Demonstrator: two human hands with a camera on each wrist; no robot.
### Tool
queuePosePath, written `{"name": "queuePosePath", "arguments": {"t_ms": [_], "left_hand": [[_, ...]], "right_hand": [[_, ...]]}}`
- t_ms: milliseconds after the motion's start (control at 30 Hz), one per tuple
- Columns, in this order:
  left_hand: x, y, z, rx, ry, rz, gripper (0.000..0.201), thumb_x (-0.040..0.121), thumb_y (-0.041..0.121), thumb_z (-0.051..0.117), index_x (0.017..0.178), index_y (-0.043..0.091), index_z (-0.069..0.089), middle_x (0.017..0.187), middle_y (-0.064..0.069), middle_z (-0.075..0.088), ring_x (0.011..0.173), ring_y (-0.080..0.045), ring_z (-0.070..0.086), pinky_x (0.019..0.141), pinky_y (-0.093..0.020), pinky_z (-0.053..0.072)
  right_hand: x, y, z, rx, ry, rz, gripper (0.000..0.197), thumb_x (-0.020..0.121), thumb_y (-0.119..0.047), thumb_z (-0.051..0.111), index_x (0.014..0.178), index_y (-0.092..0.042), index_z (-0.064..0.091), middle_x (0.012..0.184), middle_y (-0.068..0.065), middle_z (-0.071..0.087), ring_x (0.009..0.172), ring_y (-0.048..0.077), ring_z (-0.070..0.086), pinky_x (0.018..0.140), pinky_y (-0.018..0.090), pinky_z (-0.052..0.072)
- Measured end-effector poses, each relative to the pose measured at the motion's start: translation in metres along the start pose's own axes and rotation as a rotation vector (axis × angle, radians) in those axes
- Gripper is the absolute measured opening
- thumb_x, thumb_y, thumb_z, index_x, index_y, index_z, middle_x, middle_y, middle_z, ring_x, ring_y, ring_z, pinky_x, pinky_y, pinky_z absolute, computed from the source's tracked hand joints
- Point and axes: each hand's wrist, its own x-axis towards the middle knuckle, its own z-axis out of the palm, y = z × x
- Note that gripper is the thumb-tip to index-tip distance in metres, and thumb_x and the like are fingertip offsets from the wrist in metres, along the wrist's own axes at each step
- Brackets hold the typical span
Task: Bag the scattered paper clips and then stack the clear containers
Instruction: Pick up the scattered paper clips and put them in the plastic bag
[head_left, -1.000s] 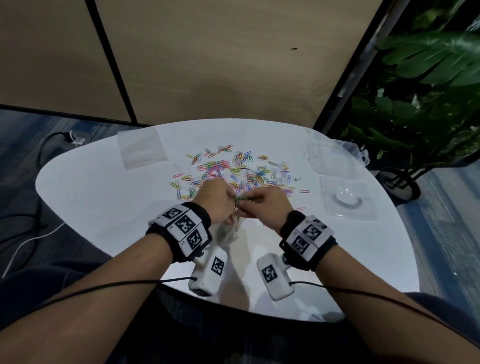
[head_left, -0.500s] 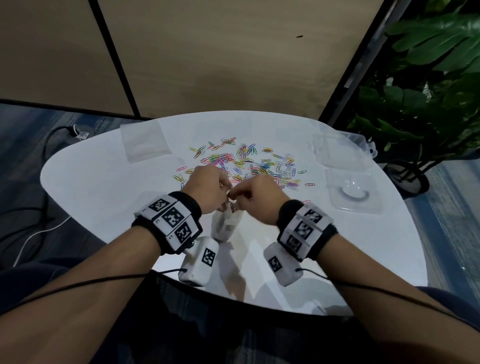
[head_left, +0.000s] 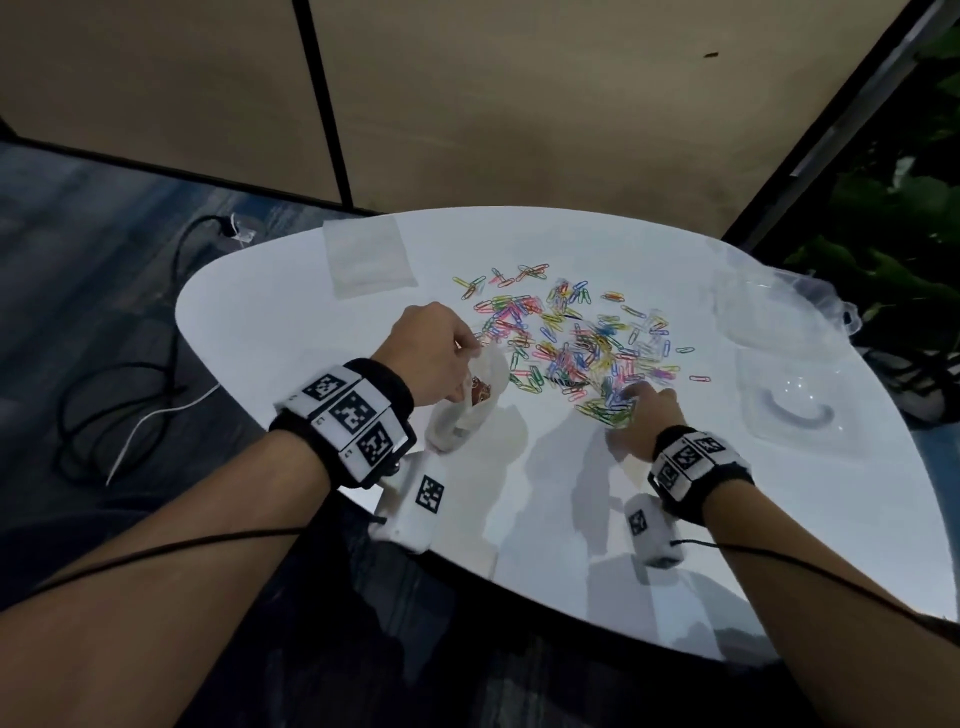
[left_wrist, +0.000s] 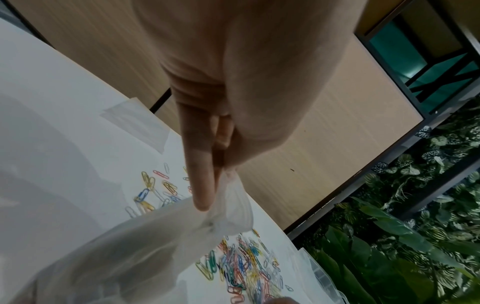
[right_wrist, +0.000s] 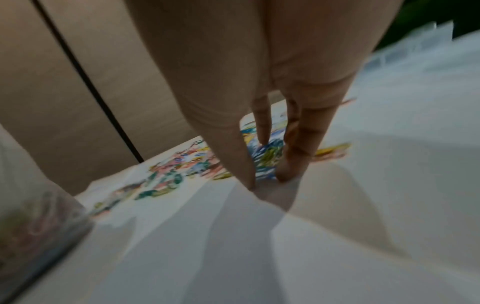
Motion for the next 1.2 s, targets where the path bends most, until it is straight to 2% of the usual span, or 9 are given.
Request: {"name": "queuePosePath", "arguments": {"t_ms": [67, 200, 367, 467, 600, 800, 900, 1033, 1200], "left_hand": [[0.0, -0.002, 0.0, -0.001, -0.002, -0.002, 0.019, 0.097, 0.005, 0.056, 0.105, 0.004, 0.073, 0.082, -0.012, 0.073, 0.064, -0.028, 0.075, 0.073, -0.038, 0.064], [-0.002, -0.005, 0.001, 0.01, -0.004, 0.001, 0.019, 0.097, 0.006, 0.055, 0.105, 0.005, 0.073, 0.082, -0.014, 0.076, 0.063, -0.026, 0.076, 0.072, -0.035, 0.064], [-0.002, -0.008, 0.004, 0.028, -0.01, 0.009, 0.019, 0.097, 0.007, 0.056, 0.106, 0.006, 0.072, 0.083, -0.012, 0.075, 0.057, -0.021, 0.074, 0.067, -0.029, 0.064], [-0.002, -0.006, 0.007, 0.043, -0.017, 0.019, 0.02, 0.097, 0.007, 0.055, 0.106, 0.006, 0.073, 0.084, -0.01, 0.074, 0.055, -0.019, 0.073, 0.065, -0.028, 0.063], [0.0, -0.002, 0.012, 0.063, -0.028, 0.031, 0.02, 0.097, 0.008, 0.056, 0.107, 0.005, 0.073, 0.091, -0.012, 0.074, 0.058, -0.022, 0.074, 0.069, -0.032, 0.064], [0.0, 0.006, 0.014, 0.104, -0.027, 0.056, 0.02, 0.097, 0.01, 0.058, 0.108, 0.008, 0.074, 0.098, -0.013, 0.076, 0.069, -0.023, 0.072, 0.081, -0.037, 0.062], [0.003, 0.01, 0.017, 0.106, -0.04, 0.043, 0.019, 0.097, 0.011, 0.058, 0.107, 0.007, 0.073, 0.096, -0.014, 0.077, 0.073, -0.024, 0.075, 0.081, -0.035, 0.062], [0.008, 0.016, 0.022, 0.097, -0.062, -0.014, 0.018, 0.095, 0.006, 0.059, 0.107, 0.005, 0.072, 0.084, -0.014, 0.077, 0.057, -0.015, 0.071, 0.078, -0.032, 0.063], [0.008, 0.02, 0.032, 0.061, -0.016, -0.026, 0.019, 0.093, 0.001, 0.058, 0.104, 0.004, 0.074, 0.086, -0.017, 0.076, 0.073, -0.028, 0.075, 0.078, -0.039, 0.063]], "right_hand": [[0.001, -0.019, 0.007, 0.063, -0.004, 0.006, 0.068, 0.078, -0.018, 0.076, 0.137, -0.017, 0.043, 0.137, 0.016, 0.036, 0.112, 0.032, 0.055, 0.078, 0.028, 0.044], [0.01, -0.044, 0.009, 0.056, 0.079, -0.093, 0.08, 0.083, -0.012, 0.072, 0.149, -0.022, 0.029, 0.148, 0.018, 0.023, 0.122, 0.036, 0.052, 0.096, 0.035, 0.047], [0.02, -0.056, 0.017, -0.311, 0.087, -0.344, 0.072, 0.088, 0.001, 0.053, 0.148, -0.034, 0.032, 0.157, 0.007, 0.023, 0.135, 0.038, 0.034, 0.102, 0.048, 0.046], [0.02, -0.056, 0.016, -0.453, 0.156, -0.409, 0.05, 0.09, 0.003, 0.048, 0.136, -0.017, 0.051, 0.136, 0.013, 0.049, 0.119, 0.035, 0.05, 0.094, 0.043, 0.052], [0.019, -0.052, 0.01, -0.446, 0.232, -0.415, 0.024, 0.092, 0.0, 0.05, 0.111, -0.005, 0.063, 0.106, 0.013, 0.061, 0.092, 0.028, 0.063, 0.075, 0.032, 0.052], [0.025, -0.033, -0.021, 0.179, 0.251, -0.145, 0.012, 0.087, -0.017, 0.069, 0.083, -0.012, 0.079, 0.086, 0.007, 0.075, 0.084, 0.022, 0.07, 0.09, 0.025, 0.053], [0.022, -0.024, -0.039, 0.584, 0.162, -0.009, 0.015, 0.081, -0.025, 0.076, 0.067, -0.019, 0.077, 0.076, 0.002, 0.077, 0.082, 0.017, 0.074, 0.089, 0.031, 0.057], [-0.005, -0.047, -0.056, 1.345, -0.103, -0.038, 0.016, 0.084, -0.004, 0.073, 0.097, 0.004, 0.072, 0.099, 0.021, 0.074, 0.089, 0.027, 0.074, 0.081, 0.029, 0.059], [-0.052, -0.09, -0.049, 1.484, -0.408, -0.165, 0.024, 0.087, -0.003, 0.069, 0.106, 0.011, 0.066, 0.099, 0.021, 0.072, 0.096, 0.028, 0.072, 0.075, 0.023, 0.058]]}}
